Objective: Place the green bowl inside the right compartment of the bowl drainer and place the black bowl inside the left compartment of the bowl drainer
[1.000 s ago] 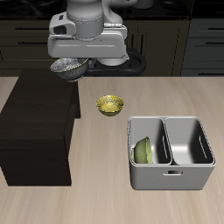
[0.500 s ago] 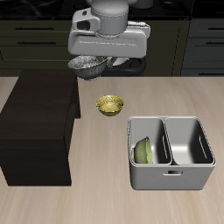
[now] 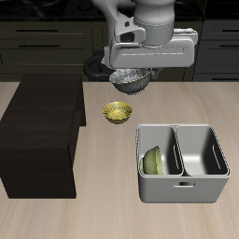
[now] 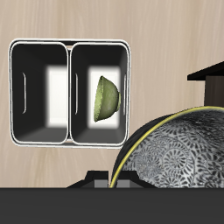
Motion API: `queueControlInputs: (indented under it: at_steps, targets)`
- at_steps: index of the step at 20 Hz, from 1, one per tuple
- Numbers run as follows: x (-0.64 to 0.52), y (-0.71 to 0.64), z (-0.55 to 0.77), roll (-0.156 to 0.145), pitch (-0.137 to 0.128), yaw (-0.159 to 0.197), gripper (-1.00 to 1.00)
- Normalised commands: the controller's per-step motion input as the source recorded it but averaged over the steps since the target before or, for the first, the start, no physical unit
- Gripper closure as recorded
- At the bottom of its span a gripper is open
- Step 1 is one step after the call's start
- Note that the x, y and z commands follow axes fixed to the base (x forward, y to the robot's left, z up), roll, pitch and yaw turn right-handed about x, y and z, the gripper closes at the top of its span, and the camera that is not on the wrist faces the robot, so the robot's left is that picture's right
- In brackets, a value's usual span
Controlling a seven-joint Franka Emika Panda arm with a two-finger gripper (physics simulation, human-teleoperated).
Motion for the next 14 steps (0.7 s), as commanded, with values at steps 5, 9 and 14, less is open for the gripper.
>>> queueControlInputs:
  at_steps: [5, 9, 14]
  targets:
    - [0.09, 0.79, -0.04, 0.070, -0.007, 0.005, 1.00]
    - [0.13, 0.47, 0.05, 0.069, -0.010, -0.019, 1.00]
    - [0.26, 0.38, -0.05, 0.016, 0.022, -0.042, 1.00]
